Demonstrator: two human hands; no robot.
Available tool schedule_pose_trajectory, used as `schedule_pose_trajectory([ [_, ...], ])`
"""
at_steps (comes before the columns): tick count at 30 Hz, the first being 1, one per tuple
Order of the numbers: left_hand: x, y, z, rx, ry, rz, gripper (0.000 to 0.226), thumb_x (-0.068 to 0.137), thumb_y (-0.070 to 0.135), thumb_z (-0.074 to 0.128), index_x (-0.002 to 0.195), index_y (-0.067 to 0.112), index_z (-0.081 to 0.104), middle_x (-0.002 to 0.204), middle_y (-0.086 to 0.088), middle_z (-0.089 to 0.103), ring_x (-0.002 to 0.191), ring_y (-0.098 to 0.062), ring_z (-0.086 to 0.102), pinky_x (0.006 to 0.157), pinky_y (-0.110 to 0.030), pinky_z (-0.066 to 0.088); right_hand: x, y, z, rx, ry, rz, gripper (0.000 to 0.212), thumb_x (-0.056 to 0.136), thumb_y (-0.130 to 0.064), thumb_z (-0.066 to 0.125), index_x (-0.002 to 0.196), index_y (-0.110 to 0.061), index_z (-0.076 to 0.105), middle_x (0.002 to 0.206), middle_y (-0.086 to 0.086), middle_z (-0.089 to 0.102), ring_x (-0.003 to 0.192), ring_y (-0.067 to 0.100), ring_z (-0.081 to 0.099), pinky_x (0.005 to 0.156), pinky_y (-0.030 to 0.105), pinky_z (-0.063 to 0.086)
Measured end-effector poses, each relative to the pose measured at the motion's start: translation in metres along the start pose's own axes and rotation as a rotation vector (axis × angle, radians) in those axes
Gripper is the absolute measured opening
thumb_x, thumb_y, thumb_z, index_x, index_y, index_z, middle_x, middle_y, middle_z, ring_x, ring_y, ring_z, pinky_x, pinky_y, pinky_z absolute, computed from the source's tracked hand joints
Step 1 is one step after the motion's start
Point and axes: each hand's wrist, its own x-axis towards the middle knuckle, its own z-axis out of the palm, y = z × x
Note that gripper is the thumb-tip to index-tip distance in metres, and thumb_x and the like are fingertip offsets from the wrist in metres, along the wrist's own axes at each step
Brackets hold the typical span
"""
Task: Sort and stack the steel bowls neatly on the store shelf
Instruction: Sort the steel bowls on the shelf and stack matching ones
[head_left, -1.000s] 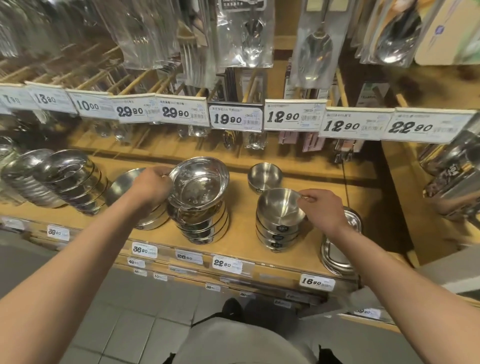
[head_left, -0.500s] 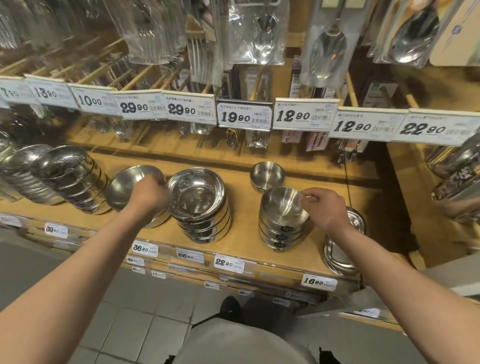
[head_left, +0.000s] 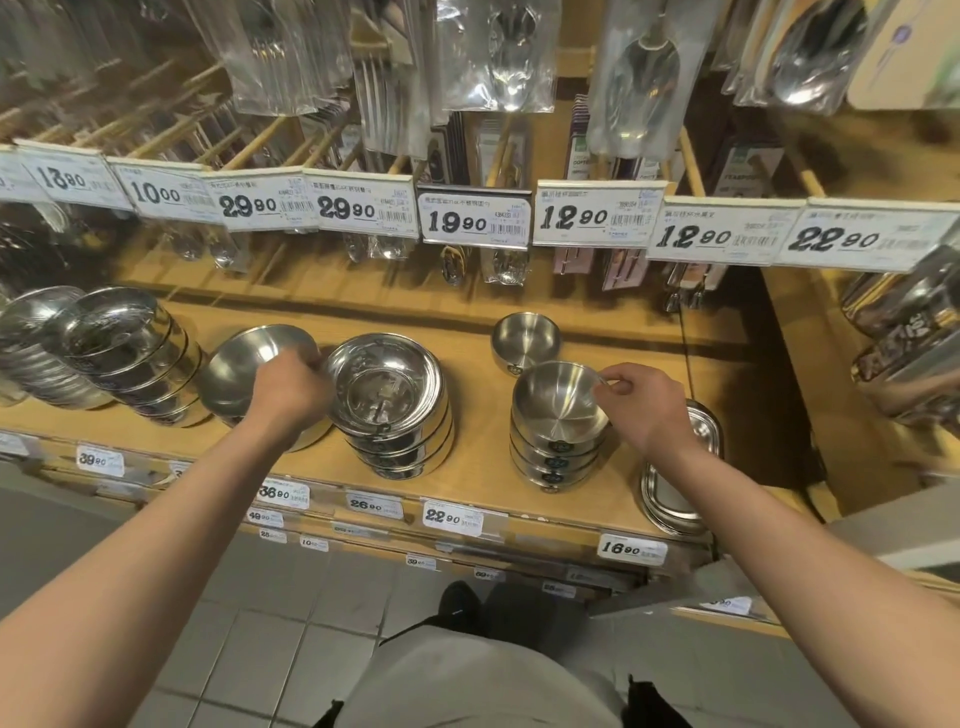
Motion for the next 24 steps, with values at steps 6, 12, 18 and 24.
schedule_pose_trajectory([
  [6,-0.024,0.02,-0.01,0.109,0.192,0.1,0.028,0.091,0.017,0.055,0.109,-0.005,0.058,0.11,-0.028,0.06,0.106,-0.044,0.056,0.083,-0.044,0.045,-0.006,-0.001,-0.007,0.051,-0.04,0.036,0.043,0.095,-0.046,0.059,0.127,-0.019,0.067,0.107,-0.001,0.069,0.104,0.02,0.061,0.084,0.028,0.046],
  [12,-0.077,0.079,0.014,-0.124,0.142,0.496,0.023,0.092,0.016,0.057,0.112,0.011,0.068,0.1,-0.003,0.069,0.091,-0.019,0.062,0.079,-0.015,0.046,-0.014,0.011,-0.006,0.215,-0.079,0.129,0.043,0.091,-0.053,0.06,0.109,-0.017,0.072,0.093,0.0,0.071,0.082,0.022,0.065,0.074,0.036,0.053],
  [18,-0.094,0.102,0.093,-0.558,-0.476,0.077,0.034,0.101,0.039,0.049,0.115,0.013,0.066,0.102,-0.005,0.066,0.086,-0.014,0.062,0.084,-0.039,0.06,-0.018,0.023,0.008,0.361,-0.119,0.131,0.036,0.098,-0.041,0.056,0.122,-0.015,0.065,0.12,0.011,0.068,0.101,0.026,0.069,0.066,0.027,0.057],
  [24,-0.089,0.11,0.114,-0.723,-0.601,-0.097,0.036,0.103,0.043,0.041,0.111,0.017,0.064,0.097,0.0,0.067,0.087,-0.015,0.061,0.063,-0.028,0.049,-0.029,0.027,0.019,0.412,-0.154,0.149,0.037,0.096,-0.052,0.048,0.111,-0.024,0.067,0.119,-0.002,0.065,0.11,0.02,0.062,0.084,0.038,0.063],
])
